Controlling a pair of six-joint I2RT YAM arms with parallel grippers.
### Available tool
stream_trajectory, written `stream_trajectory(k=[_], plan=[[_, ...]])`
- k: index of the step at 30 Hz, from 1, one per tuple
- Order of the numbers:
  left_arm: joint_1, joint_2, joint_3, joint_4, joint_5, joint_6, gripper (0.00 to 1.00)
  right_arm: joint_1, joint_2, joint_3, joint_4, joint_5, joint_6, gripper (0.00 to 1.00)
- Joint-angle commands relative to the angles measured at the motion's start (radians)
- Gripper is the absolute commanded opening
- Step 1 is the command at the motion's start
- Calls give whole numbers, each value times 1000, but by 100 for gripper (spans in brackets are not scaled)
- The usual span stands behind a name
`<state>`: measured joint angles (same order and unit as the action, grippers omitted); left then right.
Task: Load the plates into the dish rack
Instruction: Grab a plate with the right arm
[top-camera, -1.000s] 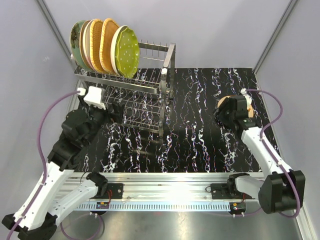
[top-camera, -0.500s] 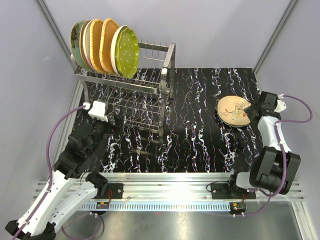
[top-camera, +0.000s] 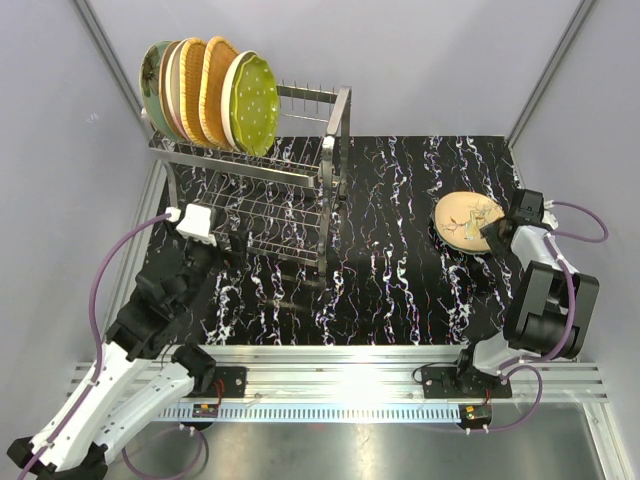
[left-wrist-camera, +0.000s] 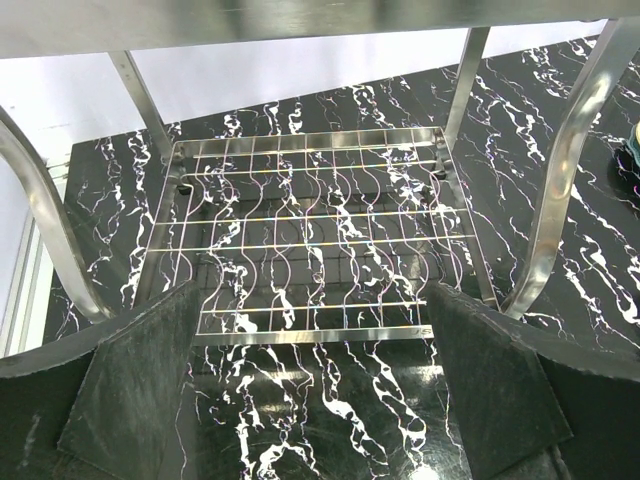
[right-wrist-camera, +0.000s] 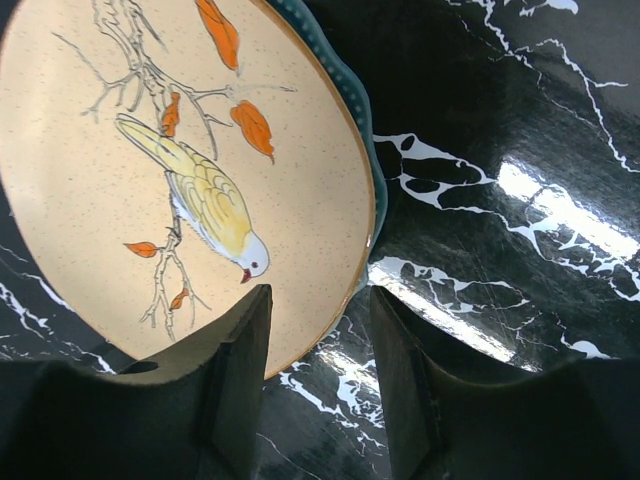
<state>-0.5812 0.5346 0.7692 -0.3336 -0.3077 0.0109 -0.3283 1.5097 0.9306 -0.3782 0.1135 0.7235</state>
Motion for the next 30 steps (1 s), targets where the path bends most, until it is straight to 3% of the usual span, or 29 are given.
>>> stream_trajectory(k=[1, 7, 17, 22, 30], plan=[[-8, -12, -4, 64, -28, 6, 99, -6, 14, -10, 39, 11, 14, 51], [-9, -2, -2, 61, -25, 8, 99, -6, 47, -24, 64, 12, 11, 51], [-9, 7, -2, 59, -34, 8, 99, -8, 110, -22, 104, -17, 11, 36], [-9, 10, -1, 57, -34, 9, 99, -8, 121, -30, 116, -49, 5, 20], [-11, 14, -1, 54, -31, 9, 99, -6, 126, -59, 134, -135, -24, 5]])
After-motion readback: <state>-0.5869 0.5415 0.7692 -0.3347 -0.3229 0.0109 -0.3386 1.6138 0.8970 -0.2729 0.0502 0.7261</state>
